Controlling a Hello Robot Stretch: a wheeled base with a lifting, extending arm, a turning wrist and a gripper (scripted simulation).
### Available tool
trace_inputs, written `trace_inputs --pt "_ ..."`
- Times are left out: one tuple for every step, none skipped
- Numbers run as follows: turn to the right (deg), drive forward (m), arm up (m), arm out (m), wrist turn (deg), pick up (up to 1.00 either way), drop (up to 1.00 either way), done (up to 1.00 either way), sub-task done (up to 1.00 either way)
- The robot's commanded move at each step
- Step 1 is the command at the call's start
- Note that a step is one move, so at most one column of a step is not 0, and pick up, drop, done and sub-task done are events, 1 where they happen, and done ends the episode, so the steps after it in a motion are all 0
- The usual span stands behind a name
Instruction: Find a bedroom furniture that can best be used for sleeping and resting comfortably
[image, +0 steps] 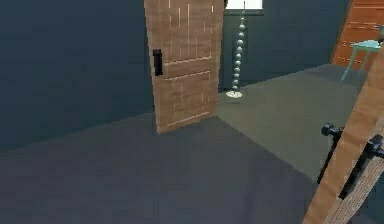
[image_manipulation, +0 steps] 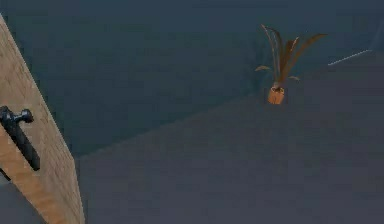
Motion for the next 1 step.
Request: trace_inputs --pt "0.0 0.45 0.0 0.0 0.0 0.0 0.0 0.0 0.0"
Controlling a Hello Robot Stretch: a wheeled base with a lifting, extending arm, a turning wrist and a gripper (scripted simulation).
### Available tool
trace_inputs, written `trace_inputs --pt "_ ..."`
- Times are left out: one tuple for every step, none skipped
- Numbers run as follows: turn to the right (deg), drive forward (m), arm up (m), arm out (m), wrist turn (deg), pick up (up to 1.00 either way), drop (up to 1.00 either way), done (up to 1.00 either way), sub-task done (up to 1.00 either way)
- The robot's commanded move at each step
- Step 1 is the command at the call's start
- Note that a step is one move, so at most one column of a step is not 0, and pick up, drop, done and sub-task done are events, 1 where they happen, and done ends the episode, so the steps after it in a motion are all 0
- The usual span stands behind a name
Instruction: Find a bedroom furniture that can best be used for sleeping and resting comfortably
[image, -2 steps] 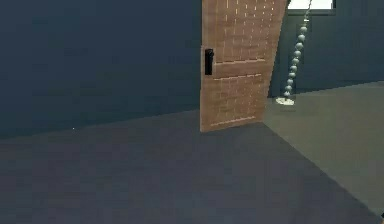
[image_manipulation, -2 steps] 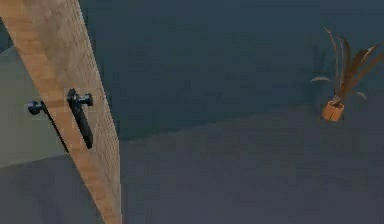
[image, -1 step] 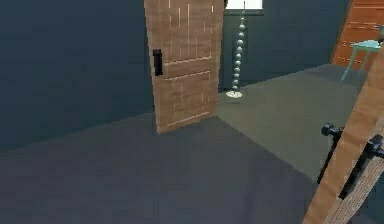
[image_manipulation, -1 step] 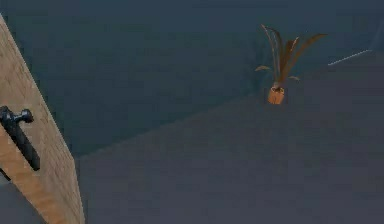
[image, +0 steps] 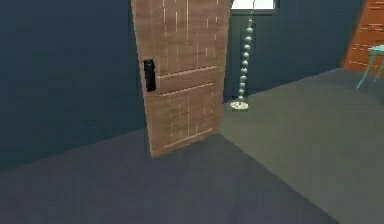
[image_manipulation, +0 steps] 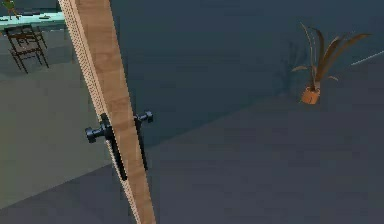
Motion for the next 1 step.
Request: trace_inputs --pt "12.0 0.0 0.0 0.0 0.0 0.0 0.0 0.0 0.0"
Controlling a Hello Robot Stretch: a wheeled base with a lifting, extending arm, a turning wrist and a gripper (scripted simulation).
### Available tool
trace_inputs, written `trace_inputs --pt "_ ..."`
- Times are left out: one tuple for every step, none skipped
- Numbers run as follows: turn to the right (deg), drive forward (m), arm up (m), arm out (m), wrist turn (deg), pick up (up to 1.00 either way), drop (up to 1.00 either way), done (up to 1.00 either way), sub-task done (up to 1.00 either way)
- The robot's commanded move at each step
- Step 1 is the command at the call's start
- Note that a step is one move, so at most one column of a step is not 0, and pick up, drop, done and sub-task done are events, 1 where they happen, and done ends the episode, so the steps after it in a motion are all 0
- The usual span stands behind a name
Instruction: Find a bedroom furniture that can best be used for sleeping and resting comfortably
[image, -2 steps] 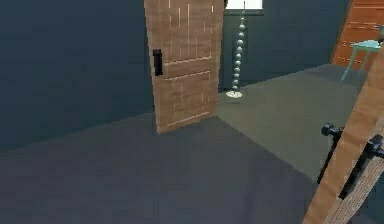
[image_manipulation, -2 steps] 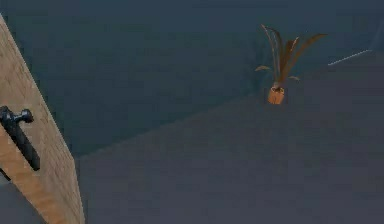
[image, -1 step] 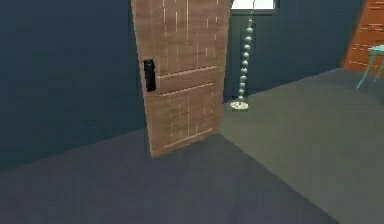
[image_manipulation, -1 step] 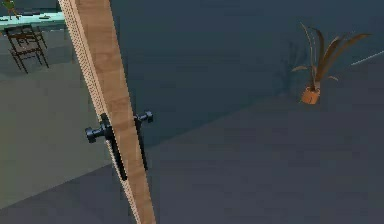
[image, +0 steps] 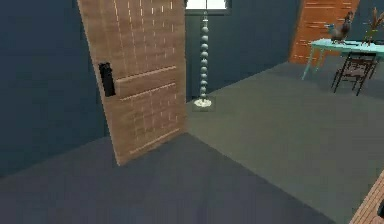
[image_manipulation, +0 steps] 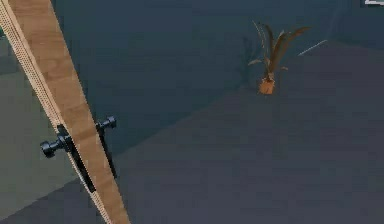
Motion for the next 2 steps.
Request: trace_inputs --pt "0.0 0.6 0.0 0.0 0.0 0.0 0.0 0.0 0.0" --pt "45.0 0.0 0.0 0.0 0.0 0.0 0.0 0.0 0.0"
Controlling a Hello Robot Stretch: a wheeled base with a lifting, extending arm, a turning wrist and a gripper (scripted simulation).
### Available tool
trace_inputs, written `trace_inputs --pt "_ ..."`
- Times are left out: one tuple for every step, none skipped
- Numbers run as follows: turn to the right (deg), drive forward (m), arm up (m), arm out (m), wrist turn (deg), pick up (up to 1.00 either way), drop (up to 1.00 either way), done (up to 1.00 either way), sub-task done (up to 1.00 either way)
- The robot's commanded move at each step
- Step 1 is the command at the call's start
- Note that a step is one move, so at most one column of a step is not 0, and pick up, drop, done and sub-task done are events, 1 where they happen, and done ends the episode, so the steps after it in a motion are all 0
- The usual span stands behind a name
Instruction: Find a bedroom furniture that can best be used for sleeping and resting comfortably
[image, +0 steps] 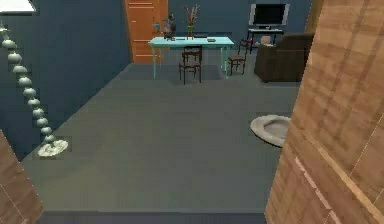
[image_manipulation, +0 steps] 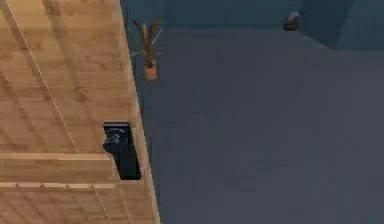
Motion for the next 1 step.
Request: trace_inputs --pt "0.0 0.4 0.0 0.0 0.0 0.0 0.0 0.0 0.0"
